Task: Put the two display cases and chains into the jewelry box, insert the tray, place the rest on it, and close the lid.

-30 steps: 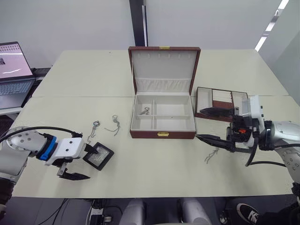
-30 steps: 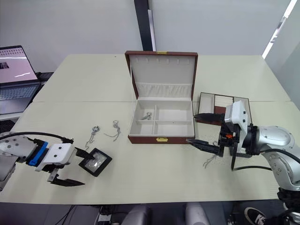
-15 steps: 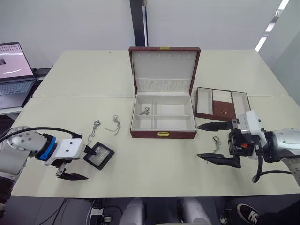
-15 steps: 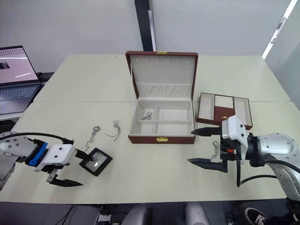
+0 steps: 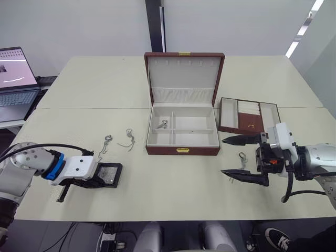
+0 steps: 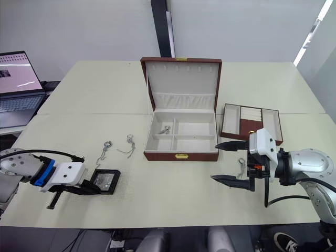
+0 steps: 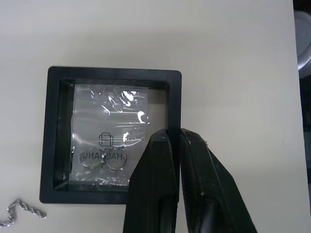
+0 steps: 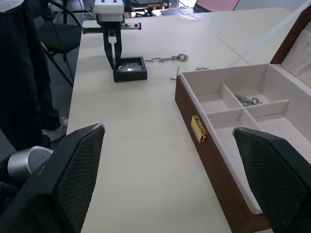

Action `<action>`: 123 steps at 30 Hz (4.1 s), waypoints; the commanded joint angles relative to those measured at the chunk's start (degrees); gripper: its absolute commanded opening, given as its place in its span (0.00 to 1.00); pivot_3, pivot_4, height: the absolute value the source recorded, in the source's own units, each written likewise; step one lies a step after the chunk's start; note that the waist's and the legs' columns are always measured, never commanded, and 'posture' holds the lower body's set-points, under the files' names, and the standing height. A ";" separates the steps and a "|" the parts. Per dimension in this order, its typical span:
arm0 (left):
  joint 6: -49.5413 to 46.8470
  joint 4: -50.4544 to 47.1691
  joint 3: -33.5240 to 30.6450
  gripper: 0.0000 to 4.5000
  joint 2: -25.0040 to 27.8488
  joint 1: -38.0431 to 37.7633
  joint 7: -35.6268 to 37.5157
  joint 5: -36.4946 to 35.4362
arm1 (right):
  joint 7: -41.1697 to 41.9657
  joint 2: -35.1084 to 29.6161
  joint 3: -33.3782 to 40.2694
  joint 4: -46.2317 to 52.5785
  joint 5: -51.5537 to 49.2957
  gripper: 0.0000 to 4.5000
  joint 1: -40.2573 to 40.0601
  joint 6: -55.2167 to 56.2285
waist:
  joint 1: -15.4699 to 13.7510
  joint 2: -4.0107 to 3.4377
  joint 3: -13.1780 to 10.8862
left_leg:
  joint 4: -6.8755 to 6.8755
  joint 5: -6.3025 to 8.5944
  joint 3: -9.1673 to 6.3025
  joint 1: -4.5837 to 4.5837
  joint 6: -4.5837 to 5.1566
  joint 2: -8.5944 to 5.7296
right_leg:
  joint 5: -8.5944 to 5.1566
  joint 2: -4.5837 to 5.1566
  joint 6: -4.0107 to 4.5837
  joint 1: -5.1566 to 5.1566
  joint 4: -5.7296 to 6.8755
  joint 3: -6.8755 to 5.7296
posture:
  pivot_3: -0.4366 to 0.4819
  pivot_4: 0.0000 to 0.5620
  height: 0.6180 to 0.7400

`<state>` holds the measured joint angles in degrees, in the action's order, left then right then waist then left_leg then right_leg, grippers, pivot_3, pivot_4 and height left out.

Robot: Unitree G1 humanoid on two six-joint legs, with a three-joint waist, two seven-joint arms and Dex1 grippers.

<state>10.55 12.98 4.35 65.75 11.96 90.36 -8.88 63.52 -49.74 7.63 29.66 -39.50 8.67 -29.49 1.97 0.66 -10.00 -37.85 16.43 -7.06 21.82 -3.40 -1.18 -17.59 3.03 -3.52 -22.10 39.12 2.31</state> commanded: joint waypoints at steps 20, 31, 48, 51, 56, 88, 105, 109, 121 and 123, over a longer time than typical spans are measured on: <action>-24.94 -15.70 -6.75 0.00 4.09 7.54 -1.18 -11.41 | -0.93 0.56 2.81 -0.17 -1.35 1.00 0.72 0.56 | 0.05 0.05 -0.03 | -0.03 0.00 -0.03 0.04 0.00 -0.01 | 0.00 0.00 -0.01 0.01 -0.01 -0.03 | 0.48 0.27 1.00; -36.11 -18.52 -0.74 0.00 -1.00 22.60 -3.19 -12.14 | -6.83 1.20 6.36 0.58 -2.39 1.00 -1.52 -1.39 | 0.01 0.05 -0.03 | -0.06 0.00 -0.02 0.03 0.00 -0.02 | 0.00 -0.02 -0.01 0.02 0.03 -0.02 | 0.48 0.27 1.00; -20.31 9.01 15.91 0.00 -26.37 48.01 -7.00 5.44 | -23.35 5.99 13.41 7.54 -2.08 1.00 -10.14 -3.53 | 0.11 0.25 -0.12 | -0.15 -0.01 -0.04 0.07 -0.01 -0.08 | 0.02 -0.02 -0.04 0.03 0.04 0.01 | 0.48 0.27 1.00; -18.16 14.52 16.50 0.00 -30.94 51.39 -9.24 7.78 | -24.72 6.41 13.83 8.55 -2.08 1.00 -11.49 -3.47 | -0.07 0.29 -0.15 | -0.19 -0.01 -0.04 0.10 -0.01 -0.11 | 0.03 0.00 -0.05 0.03 0.05 0.01 | 0.48 0.27 1.00; -14.53 24.88 17.07 0.00 -38.38 56.31 -12.52 10.99 | -27.12 7.27 13.89 10.20 -2.11 1.00 -13.17 -3.51 | -0.11 0.35 -0.18 | -0.20 -0.01 -0.04 0.11 -0.01 -0.13 | 0.04 0.01 -0.06 0.04 0.03 0.01 | 0.48 0.27 1.00; 2.92 51.35 16.99 0.00 -50.47 60.89 -24.14 21.94 | -30.20 7.69 15.01 13.53 -3.20 1.00 -17.19 -3.59 | -0.02 0.38 -0.19 | -0.22 -0.02 -0.06 0.09 0.01 -0.19 | 0.04 0.02 -0.07 0.03 0.10 0.02 | 0.48 0.27 1.00; 2.76 52.99 15.87 0.23 -51.04 61.45 -24.60 22.17 | -30.00 7.67 14.63 13.07 -3.00 1.00 -16.68 -3.49 | 0.00 0.38 -0.19 | -0.22 -0.02 -0.06 0.09 0.01 -0.19 | 0.04 0.02 -0.07 0.03 0.12 0.02 | 0.48 0.27 1.00; 2.17 52.66 14.80 0.50 -51.24 61.68 -23.50 21.21 | -29.80 7.64 14.51 12.97 -2.90 1.00 -16.61 -3.39 | 0.01 0.38 -0.19 | -0.22 -0.02 -0.06 0.09 0.01 -0.19 | 0.04 0.02 -0.08 0.03 0.13 0.02 | 0.48 0.27 1.00; -0.78 50.27 10.02 1.00 -50.66 61.77 -18.46 17.41 | -28.69 7.17 14.69 12.36 -2.99 1.00 -16.11 -3.11 | 0.02 0.38 -0.19 | -0.23 -0.02 -0.05 0.08 0.01 -0.19 | 0.04 0.02 -0.07 0.03 0.15 0.03 | 0.48 0.27 1.00; -3.15 47.22 7.97 1.00 -49.68 60.93 -15.03 14.31 | -28.01 6.93 15.34 12.06 -3.23 1.00 -16.23 -3.03 | 0.05 0.38 -0.19 | -0.23 -0.02 -0.05 0.09 0.01 -0.19 | 0.04 0.02 -0.07 0.02 0.17 0.03 | 0.48 0.27 1.00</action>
<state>9.30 64.35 15.12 15.04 72.42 72.28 9.00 34.78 -42.24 21.18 41.01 -41.76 -7.95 -33.49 2.02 1.04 -10.19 -38.08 16.40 -7.11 21.90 -3.40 -1.37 -17.55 3.05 -3.59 -22.08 39.30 2.34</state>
